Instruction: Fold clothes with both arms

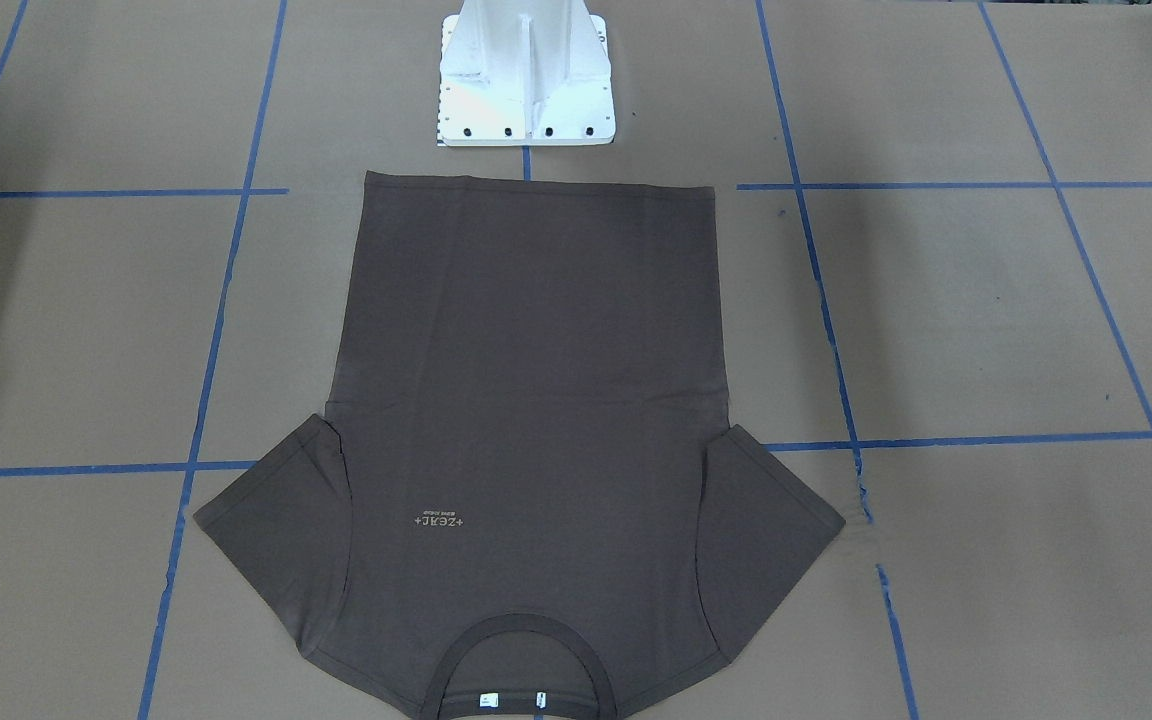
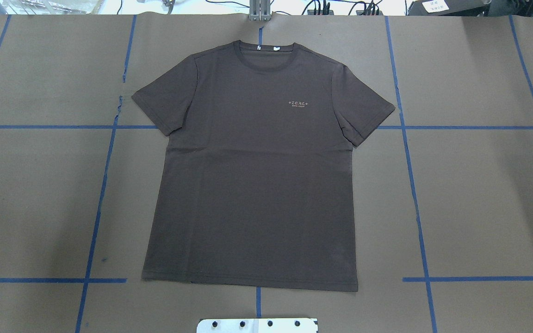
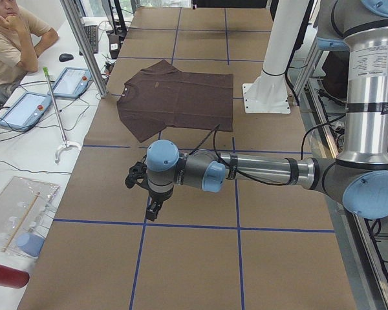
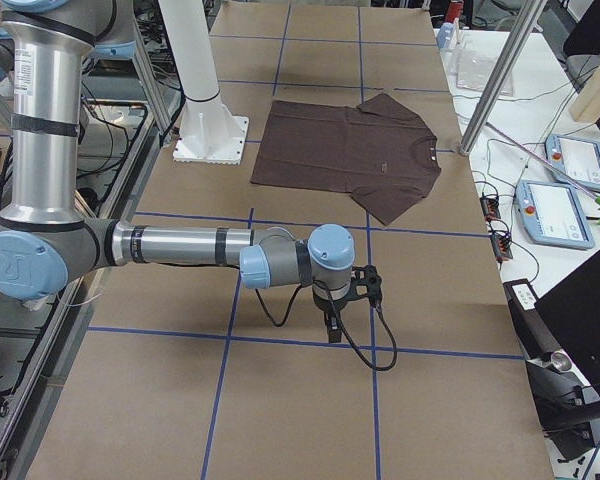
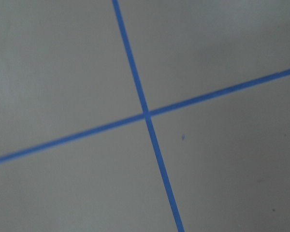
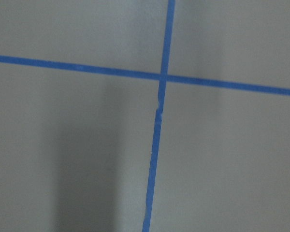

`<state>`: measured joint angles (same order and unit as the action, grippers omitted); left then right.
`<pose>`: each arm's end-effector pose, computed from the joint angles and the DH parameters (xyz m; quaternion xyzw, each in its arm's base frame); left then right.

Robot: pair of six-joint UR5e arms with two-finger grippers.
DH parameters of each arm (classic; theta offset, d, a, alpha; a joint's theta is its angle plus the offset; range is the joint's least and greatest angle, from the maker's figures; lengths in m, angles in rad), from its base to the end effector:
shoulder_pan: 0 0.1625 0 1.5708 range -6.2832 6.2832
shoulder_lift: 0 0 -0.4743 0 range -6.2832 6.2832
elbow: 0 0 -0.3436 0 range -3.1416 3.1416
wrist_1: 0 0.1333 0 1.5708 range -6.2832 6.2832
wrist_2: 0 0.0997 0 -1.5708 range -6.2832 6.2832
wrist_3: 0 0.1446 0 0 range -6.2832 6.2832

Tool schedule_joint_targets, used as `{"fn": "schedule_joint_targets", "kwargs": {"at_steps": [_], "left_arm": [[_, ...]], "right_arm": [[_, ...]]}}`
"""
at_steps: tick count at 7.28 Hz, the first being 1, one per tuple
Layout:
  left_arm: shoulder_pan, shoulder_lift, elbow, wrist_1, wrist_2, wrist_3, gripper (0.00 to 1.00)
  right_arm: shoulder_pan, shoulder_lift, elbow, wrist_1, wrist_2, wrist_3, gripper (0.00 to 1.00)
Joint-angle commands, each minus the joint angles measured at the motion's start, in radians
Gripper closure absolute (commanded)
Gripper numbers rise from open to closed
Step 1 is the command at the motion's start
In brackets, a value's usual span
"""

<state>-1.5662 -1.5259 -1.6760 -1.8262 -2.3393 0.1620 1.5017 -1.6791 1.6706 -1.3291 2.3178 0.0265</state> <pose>-0.0307 -0.4489 0.6835 0.1744 0.3576 0.1349 0.9075 0.0064 -0.4153 0.7171 0.0909 -0.3672 -0.0621 0.9236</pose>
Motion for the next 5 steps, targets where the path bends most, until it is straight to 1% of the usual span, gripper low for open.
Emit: {"fn": "schedule_joint_targets", "kwargs": {"at_steps": [1,2,3,4,5], "left_arm": [[0.000,0.001,0.007,-0.222,0.003,-0.004,0.00],[0.000,-0.014,0.012,-0.392,0.006,-0.004,0.00],[0.003,-0.039,0.066,-0.482,0.005,-0.007,0.00],[0.002,-0.056,0.096,-0.496,0.003,-0.024,0.00],[0.002,-0.056,0.095,-0.502,0.003,-0.033,0.00]], "right_arm": [[-0.024,0.091,-0.049,0.203,-0.003,0.010,0.00],[-0.073,0.117,-0.048,0.209,-0.005,0.053,0.00],[-0.115,0.198,-0.049,0.211,-0.008,0.100,0.00],[-0.157,0.270,-0.048,0.212,-0.006,0.247,0.00],[-0.238,0.341,-0.057,0.212,-0.017,0.421,0.00]]}}
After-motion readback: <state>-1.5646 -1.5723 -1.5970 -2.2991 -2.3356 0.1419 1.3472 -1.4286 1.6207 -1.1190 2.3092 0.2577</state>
